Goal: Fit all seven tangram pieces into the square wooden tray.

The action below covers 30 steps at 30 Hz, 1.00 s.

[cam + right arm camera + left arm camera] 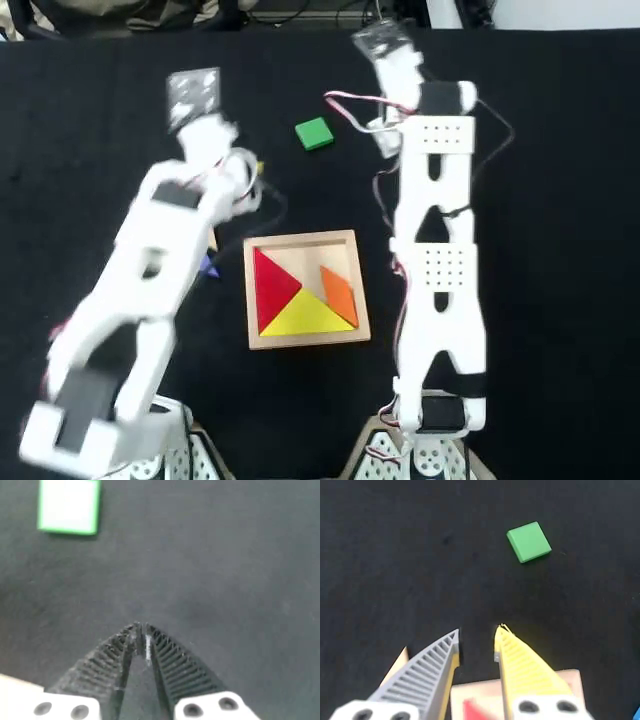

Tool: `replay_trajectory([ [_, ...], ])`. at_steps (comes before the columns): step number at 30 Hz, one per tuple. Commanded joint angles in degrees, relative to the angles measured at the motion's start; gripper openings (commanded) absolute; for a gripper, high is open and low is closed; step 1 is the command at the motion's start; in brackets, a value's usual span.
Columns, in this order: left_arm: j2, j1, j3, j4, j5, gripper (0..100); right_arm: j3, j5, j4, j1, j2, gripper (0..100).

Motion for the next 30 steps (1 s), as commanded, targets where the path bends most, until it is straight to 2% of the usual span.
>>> replay_trajectory([
  [1, 14.15, -0.75, -29.05, 7.56, 0.62, 13, -2.77, -8.7, 2.02, 3.25, -4.18, 1.1],
  [6, 28.4, -2.68, -45.85, 5.1, 0.18, 13, 3.65, -15.12, 2.11, 2.99, -4.79, 1.1],
  [11, 40.0, -6.55, -57.1, 4.92, 0.79, 12, 13.93, -15.21, 2.11, 1.49, -6.9, 1.1],
  [14, 45.1, -9.36, -62.02, 3.78, 3.6, 9, 19.12, -15.12, 1.93, 1.23, -8.48, 1.1],
  [18, 54.51, -10.07, -67.82, -7.38, 9.14, 3, 20.26, -15.03, 1.67, 1.14, -8.75, 1.1],
  [22, 63.74, -10.33, -74.07, -18.55, 9.67, 4, 20.7, -15.03, 1.58, 1.23, -8.04, 1.1],
  [30, 79.91, -7.96, -90.24, -27.87, 10.02, 4, 19.91, -15.03, -2.02, 1.23, -3.21, 1.1],
])
